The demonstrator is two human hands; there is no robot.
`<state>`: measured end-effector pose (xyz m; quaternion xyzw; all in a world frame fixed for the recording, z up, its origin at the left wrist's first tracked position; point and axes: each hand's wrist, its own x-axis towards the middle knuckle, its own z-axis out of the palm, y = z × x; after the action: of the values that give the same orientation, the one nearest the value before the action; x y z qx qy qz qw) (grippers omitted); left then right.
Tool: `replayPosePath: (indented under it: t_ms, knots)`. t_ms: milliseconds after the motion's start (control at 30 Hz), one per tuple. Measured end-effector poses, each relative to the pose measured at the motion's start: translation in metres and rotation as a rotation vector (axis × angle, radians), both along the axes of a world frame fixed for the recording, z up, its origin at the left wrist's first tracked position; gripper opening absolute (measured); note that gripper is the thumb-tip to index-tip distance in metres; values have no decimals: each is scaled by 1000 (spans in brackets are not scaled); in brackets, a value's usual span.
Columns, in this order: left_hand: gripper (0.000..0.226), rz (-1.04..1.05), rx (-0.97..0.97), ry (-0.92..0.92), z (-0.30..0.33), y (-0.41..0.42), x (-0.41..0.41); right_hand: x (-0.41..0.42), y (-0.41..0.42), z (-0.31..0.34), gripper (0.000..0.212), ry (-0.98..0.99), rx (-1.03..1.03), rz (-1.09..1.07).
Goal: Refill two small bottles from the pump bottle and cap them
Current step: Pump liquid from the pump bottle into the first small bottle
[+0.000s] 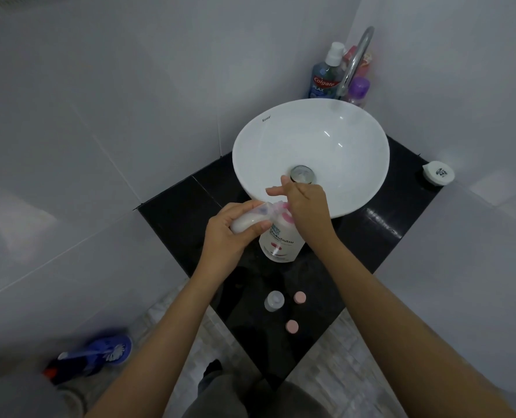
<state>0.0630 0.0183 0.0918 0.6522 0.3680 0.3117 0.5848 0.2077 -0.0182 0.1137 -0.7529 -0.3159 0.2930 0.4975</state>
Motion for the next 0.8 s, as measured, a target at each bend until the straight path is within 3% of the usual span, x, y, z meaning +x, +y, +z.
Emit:
replayPosePath:
  t_ms: [267,367,500,800]
  knots:
    - [33,-10,-3,-40,7,2,0,3,0,15,42,-39,14,22]
    - [33,-14,-13,-21,2,3,1,0,-1,6,45,58,-16,9]
    - [34,-12,-29,-11,-1,1,0,-1,1,2,39,-43,-19,-8]
    - [30,-15,-41,-48,7,-1,1,2,-1,16,40,-40,9,22]
